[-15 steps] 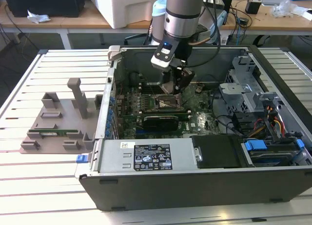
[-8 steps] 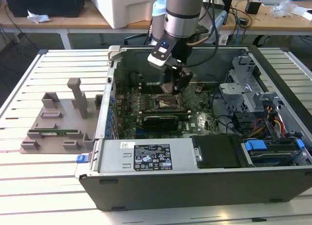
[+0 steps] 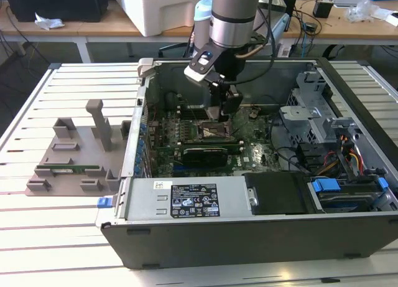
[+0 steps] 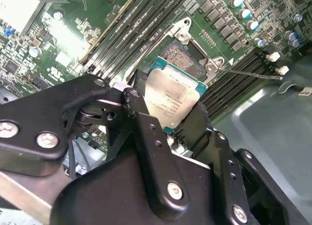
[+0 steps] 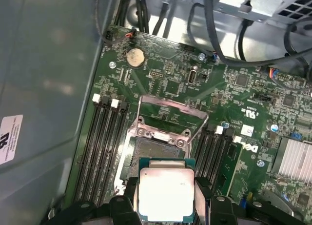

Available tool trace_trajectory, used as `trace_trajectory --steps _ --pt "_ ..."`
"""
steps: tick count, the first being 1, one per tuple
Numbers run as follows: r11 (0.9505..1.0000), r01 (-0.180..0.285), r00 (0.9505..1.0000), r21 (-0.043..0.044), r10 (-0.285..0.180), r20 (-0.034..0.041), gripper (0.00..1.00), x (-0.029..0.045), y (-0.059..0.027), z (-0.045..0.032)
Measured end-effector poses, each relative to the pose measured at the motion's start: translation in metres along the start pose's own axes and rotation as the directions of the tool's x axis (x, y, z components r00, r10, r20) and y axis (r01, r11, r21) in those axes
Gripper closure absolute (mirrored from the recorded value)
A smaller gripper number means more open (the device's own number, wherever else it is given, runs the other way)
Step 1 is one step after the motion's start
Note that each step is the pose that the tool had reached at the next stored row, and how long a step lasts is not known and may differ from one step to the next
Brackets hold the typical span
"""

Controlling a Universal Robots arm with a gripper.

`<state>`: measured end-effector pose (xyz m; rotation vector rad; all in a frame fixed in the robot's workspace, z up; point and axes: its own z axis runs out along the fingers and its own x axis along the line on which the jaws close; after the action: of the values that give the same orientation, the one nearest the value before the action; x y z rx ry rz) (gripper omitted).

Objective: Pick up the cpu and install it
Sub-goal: 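Place the cpu into insertion slot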

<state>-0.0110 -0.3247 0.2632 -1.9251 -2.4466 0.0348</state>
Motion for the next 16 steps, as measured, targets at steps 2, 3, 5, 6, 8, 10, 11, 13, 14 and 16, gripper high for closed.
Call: trace_trajectory --steps 2,3,5,6,8,10,11,13,14,16 --pt "0.9995 -0.032 0.9995 0.0006 0.032 0.0027 0.46 0.0 0.0 0.0" --pt "0.999 -0.044 0.999 0.0008 0.044 0.0034 0.46 0.0 0.0 0.0" --pt "0.9974 -0.071 0.9974 0.0011 0.071 0.0053 0.46 0.0 0.0 0.0" --pt "0.9963 -0.086 0.9963 0.0014 0.086 0.0067 0.46 0.0 0.0 0.0" --pt "0.9948 -0.102 0.9948 0.0017 0.102 0.0091 0.46 0.0 0.0 0.0" --pt "0.9932 -0.116 0.9931 0.0021 0.116 0.0121 0.46 0.0 0.0 0.0001" --pt "0.9917 -0.129 0.9915 0.0025 0.129 0.0154 0.46 0.0 0.0 0.0" --pt "0.9879 -0.155 0.9878 0.0027 0.155 0.0173 0.46 0.0 0.0001 0.0005" --pt "0.9861 -0.166 0.9858 0.0031 0.166 0.0223 0.46 0.0 0.0 0.0008" --pt "0.984 -0.178 0.9834 0.0038 0.178 0.0356 0.46 0.0 0.0001 0.0012"
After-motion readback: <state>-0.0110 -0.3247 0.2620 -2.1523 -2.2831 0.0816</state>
